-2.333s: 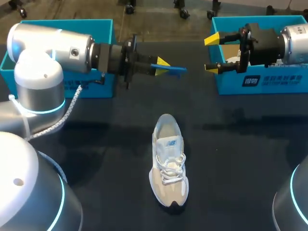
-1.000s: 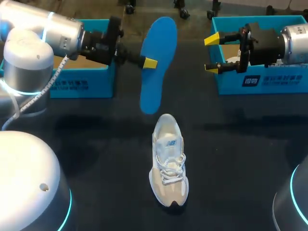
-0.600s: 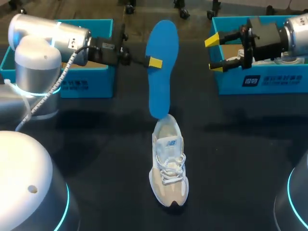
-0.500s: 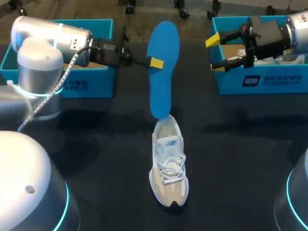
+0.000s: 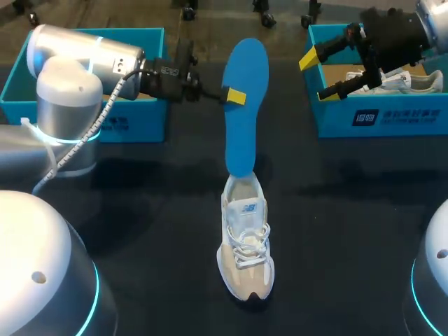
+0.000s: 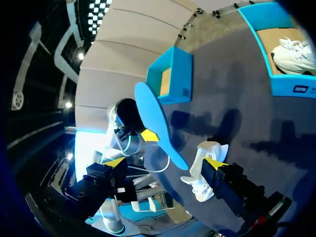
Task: Take the shoe out of the shoebox, open the shoe tongue, remove and reinsert the insole, then place the shoe into the shoebox
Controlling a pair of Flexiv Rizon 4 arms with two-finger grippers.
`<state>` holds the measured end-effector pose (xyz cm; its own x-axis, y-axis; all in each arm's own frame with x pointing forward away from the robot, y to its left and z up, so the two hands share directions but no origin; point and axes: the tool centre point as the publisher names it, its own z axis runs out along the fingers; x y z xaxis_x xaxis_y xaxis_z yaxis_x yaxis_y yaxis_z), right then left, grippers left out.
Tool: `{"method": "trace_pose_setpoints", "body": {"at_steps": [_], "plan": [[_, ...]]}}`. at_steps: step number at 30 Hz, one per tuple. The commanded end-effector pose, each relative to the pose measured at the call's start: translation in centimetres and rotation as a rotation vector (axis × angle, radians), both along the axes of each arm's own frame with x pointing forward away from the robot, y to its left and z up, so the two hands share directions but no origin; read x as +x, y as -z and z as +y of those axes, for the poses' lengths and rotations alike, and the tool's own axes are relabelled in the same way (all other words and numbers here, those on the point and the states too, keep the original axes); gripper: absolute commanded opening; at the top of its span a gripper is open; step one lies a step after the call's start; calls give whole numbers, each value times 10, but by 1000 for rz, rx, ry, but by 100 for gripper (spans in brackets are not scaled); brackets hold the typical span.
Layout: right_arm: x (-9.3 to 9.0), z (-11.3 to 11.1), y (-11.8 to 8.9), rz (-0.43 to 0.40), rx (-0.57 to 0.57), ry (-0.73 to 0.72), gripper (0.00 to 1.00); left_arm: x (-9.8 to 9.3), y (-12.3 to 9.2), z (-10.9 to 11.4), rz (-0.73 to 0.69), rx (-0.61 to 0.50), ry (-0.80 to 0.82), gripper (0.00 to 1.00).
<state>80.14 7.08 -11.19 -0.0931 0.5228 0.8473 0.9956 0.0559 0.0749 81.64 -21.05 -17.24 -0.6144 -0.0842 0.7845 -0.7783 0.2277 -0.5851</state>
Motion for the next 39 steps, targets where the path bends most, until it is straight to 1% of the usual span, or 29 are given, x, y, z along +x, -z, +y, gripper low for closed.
{"method": "trace_pose_setpoints", "body": {"at_steps": [1,4,8,12,15,16,17,27,28,30,33,39], "plan": [[-4,1,-4,7,-98,6,100,0,4,0,33,-4,6,0],[-6,3,-4,11,-147,3,100,-1,8,2,99,-12,14,0],[-9,6,-5,3,-211,5,100,-3,12,6,188,-3,-19,0],[-12,11,-8,-34,-294,19,100,-2,16,10,295,26,-66,0],[-14,17,-12,-52,-360,46,100,-3,18,12,335,40,-81,0],[-14,17,-12,-52,-367,52,100,-3,18,12,335,40,-81,0],[-14,19,-14,-31,-402,74,100,-3,18,12,335,40,-81,0],[-14,19,-14,-31,-402,74,100,-3,18,12,335,40,-81,0],[-14,20,-17,-36,-420,64,100,-3,18,12,335,40,-81,0],[-14,24,-21,-30,-493,65,100,-3,19,12,356,40,-81,0],[-15,33,-17,-23,-553,66,100,-4,23,10,392,40,-97,0],[-17,52,-9,-4,-630,78,100,-4,31,7,452,35,-112,0]]}}
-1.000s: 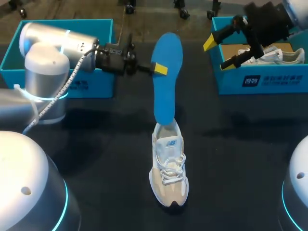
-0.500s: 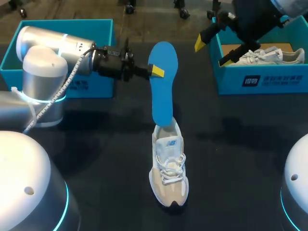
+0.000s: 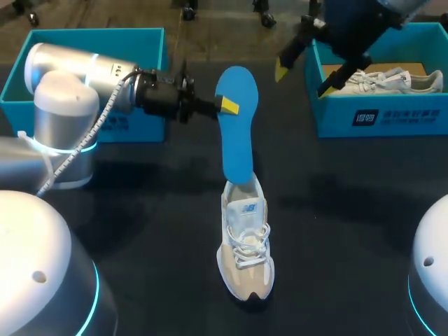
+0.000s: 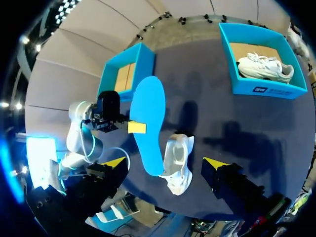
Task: Take the shoe out of the shoebox, open the shoe tongue, remove and reinsert the insole, then place the shoe into the shoebox
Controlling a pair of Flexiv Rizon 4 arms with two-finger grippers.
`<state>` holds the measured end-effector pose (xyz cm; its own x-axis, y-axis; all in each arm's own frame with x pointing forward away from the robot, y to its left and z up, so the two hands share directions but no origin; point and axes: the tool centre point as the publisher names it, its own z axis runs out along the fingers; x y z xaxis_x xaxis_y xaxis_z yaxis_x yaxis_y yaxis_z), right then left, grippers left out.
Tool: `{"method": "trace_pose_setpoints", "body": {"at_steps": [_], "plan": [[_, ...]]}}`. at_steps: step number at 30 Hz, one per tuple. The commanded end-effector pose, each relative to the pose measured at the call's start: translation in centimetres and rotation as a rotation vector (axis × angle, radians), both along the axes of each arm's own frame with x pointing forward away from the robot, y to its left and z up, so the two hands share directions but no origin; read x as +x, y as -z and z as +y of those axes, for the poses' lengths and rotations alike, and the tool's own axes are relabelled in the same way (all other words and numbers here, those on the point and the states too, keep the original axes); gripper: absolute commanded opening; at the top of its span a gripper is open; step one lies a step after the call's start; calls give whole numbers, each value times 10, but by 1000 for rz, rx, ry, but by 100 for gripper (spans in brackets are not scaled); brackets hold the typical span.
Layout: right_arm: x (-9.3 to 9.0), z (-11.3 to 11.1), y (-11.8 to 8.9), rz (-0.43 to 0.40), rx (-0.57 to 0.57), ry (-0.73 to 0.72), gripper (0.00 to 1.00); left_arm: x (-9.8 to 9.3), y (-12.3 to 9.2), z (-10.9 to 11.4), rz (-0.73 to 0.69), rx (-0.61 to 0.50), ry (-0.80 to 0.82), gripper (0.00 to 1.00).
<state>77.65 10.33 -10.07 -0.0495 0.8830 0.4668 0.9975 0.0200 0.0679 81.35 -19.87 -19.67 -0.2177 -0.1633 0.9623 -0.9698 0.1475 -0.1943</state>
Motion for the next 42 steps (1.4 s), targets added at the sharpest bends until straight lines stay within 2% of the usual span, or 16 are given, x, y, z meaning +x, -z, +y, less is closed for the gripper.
{"method": "trace_pose_setpoints", "body": {"at_steps": [1,8,12,27,36,42], "plan": [[8,22,3,14,-113,10,100,-1,8,-5,21,0,-6,0],[2,45,4,21,-236,43,100,-4,13,-11,54,14,-4,0],[-1,52,5,18,-259,45,100,-2,18,-13,90,13,12,0],[-10,84,7,107,-437,99,100,-1,19,-14,93,13,8,0],[-23,95,11,74,-451,109,100,-1,19,-14,93,13,8,0],[-25,92,11,51,-379,97,100,-1,19,-14,93,13,8,0]]}}
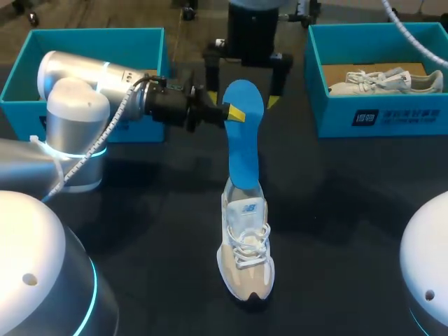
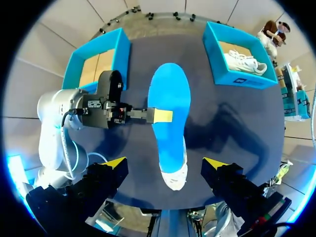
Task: Take the shoe out of the shoebox, open the shoe tongue, remove and reinsert the insole, then place the shoe into the shoebox
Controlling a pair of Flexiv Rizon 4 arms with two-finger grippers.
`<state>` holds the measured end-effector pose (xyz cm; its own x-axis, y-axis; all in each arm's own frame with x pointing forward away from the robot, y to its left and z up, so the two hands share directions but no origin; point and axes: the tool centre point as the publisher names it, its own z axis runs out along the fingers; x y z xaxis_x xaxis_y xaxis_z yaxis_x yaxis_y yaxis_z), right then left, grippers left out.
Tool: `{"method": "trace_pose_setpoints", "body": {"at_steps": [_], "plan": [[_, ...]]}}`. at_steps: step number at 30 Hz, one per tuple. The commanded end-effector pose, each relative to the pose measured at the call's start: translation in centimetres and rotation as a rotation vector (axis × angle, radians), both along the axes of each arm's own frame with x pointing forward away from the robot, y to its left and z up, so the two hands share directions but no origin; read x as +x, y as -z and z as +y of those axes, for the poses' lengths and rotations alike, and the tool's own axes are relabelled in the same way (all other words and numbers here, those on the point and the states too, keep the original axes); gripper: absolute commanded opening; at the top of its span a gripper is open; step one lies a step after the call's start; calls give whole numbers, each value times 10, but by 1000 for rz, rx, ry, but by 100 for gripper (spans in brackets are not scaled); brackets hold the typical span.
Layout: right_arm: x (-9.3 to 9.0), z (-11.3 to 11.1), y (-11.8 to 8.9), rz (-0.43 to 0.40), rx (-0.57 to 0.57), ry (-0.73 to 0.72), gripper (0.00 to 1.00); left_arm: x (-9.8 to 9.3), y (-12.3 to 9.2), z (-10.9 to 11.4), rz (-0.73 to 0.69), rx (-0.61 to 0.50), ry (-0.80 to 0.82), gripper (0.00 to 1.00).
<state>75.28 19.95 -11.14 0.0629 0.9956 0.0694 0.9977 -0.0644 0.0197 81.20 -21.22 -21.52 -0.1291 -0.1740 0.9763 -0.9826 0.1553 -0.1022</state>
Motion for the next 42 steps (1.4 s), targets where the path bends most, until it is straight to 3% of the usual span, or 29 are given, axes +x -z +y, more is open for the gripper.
{"method": "trace_pose_setpoints", "body": {"at_steps": [1,6,16,22,31,37,42], "plan": [[-1,-7,0,-9,56,-8,100,0,1,0,0,1,1,0],[2,-27,-1,-44,190,-33,100,0,1,0,0,1,1,0],[9,-56,7,-20,464,13,100,0,1,0,0,1,1,0],[12,-64,15,-26,607,-7,100,0,1,0,0,1,1,0],[10,-67,25,-10,733,-12,100,0,1,0,0,1,1,0],[9,-65,35,-5,801,-15,100,2,0,1,-119,-52,17,0],[12,-65,43,-6,870,-35,100,1,-10,7,-306,-75,3,0]]}}
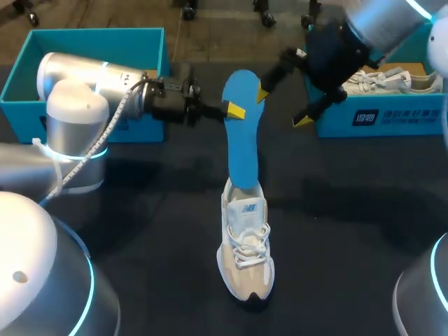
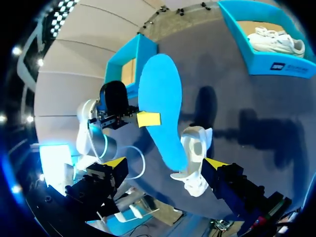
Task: Take the shoe out of the shoebox, open the shoe tongue, remove and reinsert the insole, then place the shoe into the shoebox
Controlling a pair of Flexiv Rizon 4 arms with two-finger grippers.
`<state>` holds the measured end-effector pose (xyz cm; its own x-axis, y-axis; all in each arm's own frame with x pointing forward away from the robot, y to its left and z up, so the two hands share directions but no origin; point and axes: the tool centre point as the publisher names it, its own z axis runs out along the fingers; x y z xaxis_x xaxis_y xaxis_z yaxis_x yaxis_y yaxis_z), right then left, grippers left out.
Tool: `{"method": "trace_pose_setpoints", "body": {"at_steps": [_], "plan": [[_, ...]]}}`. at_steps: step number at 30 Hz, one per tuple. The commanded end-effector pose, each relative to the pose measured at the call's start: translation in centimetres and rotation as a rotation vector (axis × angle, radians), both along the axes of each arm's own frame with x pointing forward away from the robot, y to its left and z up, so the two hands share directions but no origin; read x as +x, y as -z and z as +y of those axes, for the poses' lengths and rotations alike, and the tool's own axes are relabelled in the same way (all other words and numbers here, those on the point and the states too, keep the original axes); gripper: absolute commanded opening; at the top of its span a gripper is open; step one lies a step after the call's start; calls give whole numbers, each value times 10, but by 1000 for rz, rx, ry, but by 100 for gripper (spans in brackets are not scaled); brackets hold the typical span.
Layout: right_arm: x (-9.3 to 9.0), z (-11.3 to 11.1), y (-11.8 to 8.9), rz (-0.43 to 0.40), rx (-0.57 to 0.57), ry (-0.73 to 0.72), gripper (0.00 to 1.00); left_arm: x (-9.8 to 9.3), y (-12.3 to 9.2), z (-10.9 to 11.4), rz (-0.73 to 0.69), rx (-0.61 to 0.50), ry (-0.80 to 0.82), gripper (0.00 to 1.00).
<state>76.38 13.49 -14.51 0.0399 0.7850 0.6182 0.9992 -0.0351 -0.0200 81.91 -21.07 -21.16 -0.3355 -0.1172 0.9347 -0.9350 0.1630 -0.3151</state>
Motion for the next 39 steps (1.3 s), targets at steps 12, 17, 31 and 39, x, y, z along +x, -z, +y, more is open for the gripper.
{"method": "trace_pose_setpoints", "body": {"at_steps": [12,17,31,39], "plan": [[5,-6,14,-64,384,-41,100,-4,-27,25,-295,-113,51,0],[6,-9,14,-72,418,-47,100,-6,-38,30,-379,-128,90,0],[8,-12,24,-127,560,-73,100,-12,-59,38,-892,-233,163,0],[8,-12,24,-127,560,-73,100,-12,-59,38,-892,-233,163,0]]}}
